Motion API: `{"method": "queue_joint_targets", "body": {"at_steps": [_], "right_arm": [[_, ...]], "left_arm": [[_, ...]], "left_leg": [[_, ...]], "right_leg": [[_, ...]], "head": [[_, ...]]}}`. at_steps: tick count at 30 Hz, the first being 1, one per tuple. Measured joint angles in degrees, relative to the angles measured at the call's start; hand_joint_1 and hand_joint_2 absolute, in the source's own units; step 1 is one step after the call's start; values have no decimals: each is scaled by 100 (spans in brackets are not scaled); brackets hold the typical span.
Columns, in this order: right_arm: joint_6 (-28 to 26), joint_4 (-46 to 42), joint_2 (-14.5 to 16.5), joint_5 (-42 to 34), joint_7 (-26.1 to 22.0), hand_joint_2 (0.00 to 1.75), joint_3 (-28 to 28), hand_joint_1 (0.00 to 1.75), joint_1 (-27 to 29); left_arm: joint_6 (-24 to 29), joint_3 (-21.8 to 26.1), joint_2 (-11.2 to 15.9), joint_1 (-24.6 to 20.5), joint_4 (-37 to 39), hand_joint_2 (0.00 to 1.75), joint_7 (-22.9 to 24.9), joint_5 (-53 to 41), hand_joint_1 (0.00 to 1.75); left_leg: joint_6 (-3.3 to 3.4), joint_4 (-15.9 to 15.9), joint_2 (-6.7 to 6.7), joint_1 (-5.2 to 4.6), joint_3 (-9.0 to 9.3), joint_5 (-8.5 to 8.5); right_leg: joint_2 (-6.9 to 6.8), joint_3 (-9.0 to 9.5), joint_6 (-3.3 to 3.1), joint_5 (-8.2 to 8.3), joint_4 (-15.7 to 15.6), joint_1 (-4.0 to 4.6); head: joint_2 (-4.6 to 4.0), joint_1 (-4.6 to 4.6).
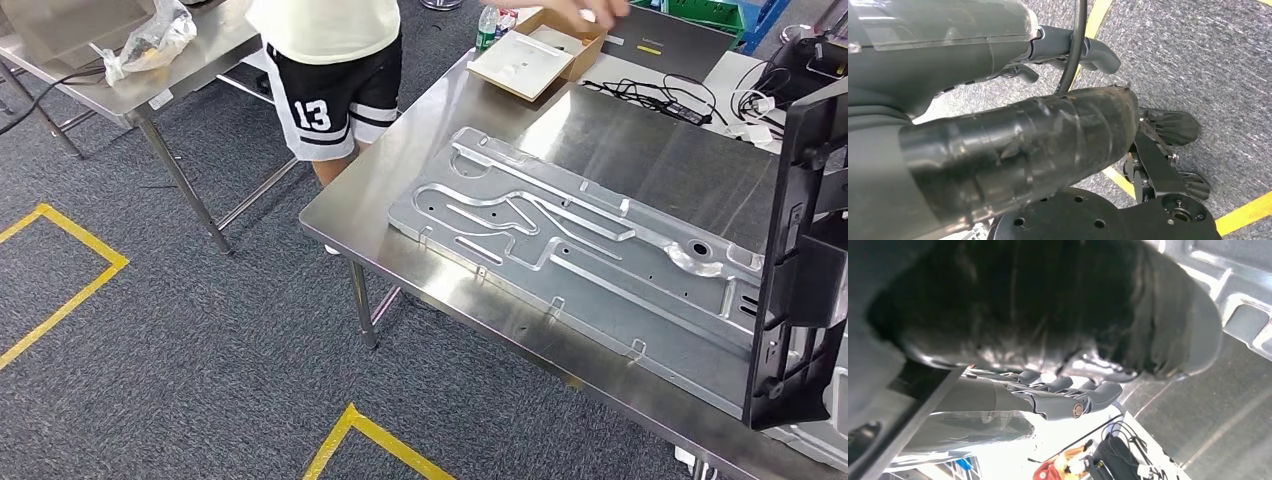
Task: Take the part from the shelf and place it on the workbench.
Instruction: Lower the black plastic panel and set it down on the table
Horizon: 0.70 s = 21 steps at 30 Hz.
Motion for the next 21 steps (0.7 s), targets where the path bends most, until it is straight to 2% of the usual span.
{"method": "queue_joint_targets", "body": {"at_steps": [21], "right_arm": [[-10, -17, -26, -171, 46, 0, 240, 0, 0]], "left_arm": [[-4, 0, 0, -2, 0, 0, 4, -13, 0]], "left_leg": [[0, 0, 0, 0, 0, 0]], "right_leg": [[0, 0, 0, 0, 0, 0]], "head": [[0, 0]]}}
